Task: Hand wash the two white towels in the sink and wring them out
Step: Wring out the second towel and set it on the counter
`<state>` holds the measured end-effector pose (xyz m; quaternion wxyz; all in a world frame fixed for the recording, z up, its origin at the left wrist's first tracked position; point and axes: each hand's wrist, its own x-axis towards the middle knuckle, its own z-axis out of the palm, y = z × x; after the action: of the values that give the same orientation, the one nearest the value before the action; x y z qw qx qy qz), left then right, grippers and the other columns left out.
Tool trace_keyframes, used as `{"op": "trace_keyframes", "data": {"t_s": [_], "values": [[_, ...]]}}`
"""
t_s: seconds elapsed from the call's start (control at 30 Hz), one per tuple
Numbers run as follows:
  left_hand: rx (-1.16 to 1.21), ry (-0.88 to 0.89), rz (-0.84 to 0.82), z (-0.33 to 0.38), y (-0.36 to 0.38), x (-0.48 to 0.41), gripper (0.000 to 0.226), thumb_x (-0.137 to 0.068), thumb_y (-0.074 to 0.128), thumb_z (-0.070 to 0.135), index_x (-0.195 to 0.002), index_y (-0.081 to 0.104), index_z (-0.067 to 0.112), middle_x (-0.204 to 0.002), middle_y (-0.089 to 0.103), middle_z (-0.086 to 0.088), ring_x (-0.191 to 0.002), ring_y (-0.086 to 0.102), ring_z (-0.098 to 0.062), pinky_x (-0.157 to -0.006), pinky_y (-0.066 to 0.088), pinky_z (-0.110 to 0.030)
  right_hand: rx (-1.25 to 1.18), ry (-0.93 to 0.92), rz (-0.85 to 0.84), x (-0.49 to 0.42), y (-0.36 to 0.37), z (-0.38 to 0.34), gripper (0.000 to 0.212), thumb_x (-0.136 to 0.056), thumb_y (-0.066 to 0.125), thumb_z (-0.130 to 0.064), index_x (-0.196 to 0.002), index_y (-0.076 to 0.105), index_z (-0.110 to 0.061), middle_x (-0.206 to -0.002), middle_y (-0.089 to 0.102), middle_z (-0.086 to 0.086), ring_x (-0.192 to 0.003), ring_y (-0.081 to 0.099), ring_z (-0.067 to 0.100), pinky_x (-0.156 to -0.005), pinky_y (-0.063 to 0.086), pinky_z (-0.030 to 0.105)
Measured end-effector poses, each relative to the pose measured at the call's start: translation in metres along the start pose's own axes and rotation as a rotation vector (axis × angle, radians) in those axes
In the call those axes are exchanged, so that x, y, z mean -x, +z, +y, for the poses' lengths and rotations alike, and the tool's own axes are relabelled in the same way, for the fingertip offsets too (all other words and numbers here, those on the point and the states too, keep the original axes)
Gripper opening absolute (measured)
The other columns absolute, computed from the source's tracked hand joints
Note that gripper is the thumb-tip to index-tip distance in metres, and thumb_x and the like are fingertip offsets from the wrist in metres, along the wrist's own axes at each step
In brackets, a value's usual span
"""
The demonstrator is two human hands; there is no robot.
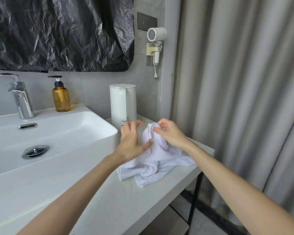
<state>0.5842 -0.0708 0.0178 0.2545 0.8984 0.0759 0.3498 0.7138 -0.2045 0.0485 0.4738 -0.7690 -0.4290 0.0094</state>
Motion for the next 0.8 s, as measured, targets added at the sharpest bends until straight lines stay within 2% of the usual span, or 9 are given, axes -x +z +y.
{"op": "trace_keyframes", "data": {"t_s": [0.07,0.13,0.27,0.4,0.5,0.6,0.67,0.73,0.8], "values": [[-0.327,0.266,0.096,-0.006,0.003,0.014,0.065,-0.065,0.070,0.048,-0.115,0.043,0.018,-0.109,0.036,-0.002,-0.086,0.023,-0.014,-0.080,0.032,-0.030,-0.066,0.036,0.059,-0.002,-0.003,0.000,0.009,-0.089,0.064,-0.023,-0.085,0.058,-0.018,-0.081,0.059,-0.008,-0.080,0.054,0.007,-0.066,0.037,0.016],[-0.578,0.401,0.062,-0.012,0.008,0.025,0.068,-0.053,0.077,0.044,-0.107,0.042,0.020,-0.104,0.037,-0.004,-0.078,0.025,-0.018,-0.068,0.033,-0.033,-0.096,0.057,0.093,-0.003,-0.007,-0.002,0.008,-0.089,0.064,-0.023,-0.087,0.060,-0.016,-0.079,0.060,-0.006,-0.076,0.053,0.007,-0.063,0.037,0.013],[-0.719,0.333,0.119,-0.022,0.018,0.025,0.072,-0.046,0.081,0.038,-0.105,0.044,0.018,-0.106,0.044,-0.006,-0.077,0.036,-0.023,-0.062,0.039,-0.034,-0.214,0.063,0.083,-0.005,-0.012,-0.004,0.010,-0.089,0.063,-0.024,-0.081,0.059,-0.020,-0.077,0.060,-0.001,-0.074,0.052,0.010,-0.070,0.037,0.026],[-0.566,0.264,0.021,-0.023,0.017,0.018,0.067,-0.056,0.087,0.028,-0.109,0.047,0.013,-0.113,0.050,-0.006,-0.087,0.052,-0.027,-0.059,0.047,-0.032,-0.319,0.077,0.028,-0.002,-0.014,-0.005,0.018,-0.080,0.061,-0.035,-0.082,0.057,-0.017,-0.081,0.052,0.009,-0.078,0.044,0.019,-0.072,0.032,0.034],[-0.326,0.254,-0.030,-0.029,0.013,0.012,0.041,-0.078,0.065,0.008,-0.113,0.045,0.017,-0.117,0.040,0.005,-0.101,0.051,-0.025,-0.060,0.051,-0.038,-0.383,0.076,0.024,-0.001,-0.017,0.000,0.010,-0.090,0.059,-0.022,-0.084,0.054,-0.016,-0.085,0.049,0.010,-0.081,0.041,0.021,-0.072,0.030,0.036],[-0.274,0.288,0.019,-0.027,0.008,0.005,0.028,-0.080,0.044,0.019,-0.105,0.055,0.014,-0.106,0.054,0.001,-0.088,0.060,-0.028,-0.061,0.053,-0.036,-0.422,0.091,0.038,-0.001,-0.020,0.006,0.007,-0.096,0.054,-0.015,-0.093,0.052,-0.021,-0.083,0.046,0.009,-0.077,0.040,0.020,-0.069,0.031,0.030],[-0.241,0.277,0.041,-0.023,0.008,0.005,0.026,-0.083,0.044,0.020,-0.101,0.062,0.011,-0.100,0.061,0.001,-0.079,0.062,-0.027,-0.063,0.052,-0.035,-0.416,0.062,0.051,0.001,-0.020,0.004,0.020,-0.095,0.054,-0.014,-0.105,0.051,-0.032,-0.078,0.043,0.006,-0.072,0.039,0.017,-0.065,0.032,0.024],[-0.112,0.113,0.021,-0.014,0.008,0.009,0.013,-0.091,0.052,0.018,-0.100,0.060,0.014,-0.095,0.064,0.006,-0.073,0.064,-0.020,-0.068,0.051,-0.033,-0.301,-0.018,0.039,0.003,-0.018,0.001,0.026,-0.093,0.059,-0.014,-0.111,0.054,-0.030,-0.086,0.052,-0.008,-0.078,0.049,0.010,-0.072,0.039,0.017],[0.114,-0.139,0.079,-0.008,0.011,0.009,0.008,-0.095,0.055,0.026,-0.092,0.055,0.018,-0.081,0.064,0.010,-0.068,0.062,-0.009,-0.067,0.048,-0.028,-0.094,-0.084,0.018,0.004,-0.014,0.002,0.020,-0.088,0.066,-0.016,-0.104,0.061,-0.026,-0.102,0.055,-0.009,-0.096,0.054,0.008,-0.081,0.038,0.012]]}}
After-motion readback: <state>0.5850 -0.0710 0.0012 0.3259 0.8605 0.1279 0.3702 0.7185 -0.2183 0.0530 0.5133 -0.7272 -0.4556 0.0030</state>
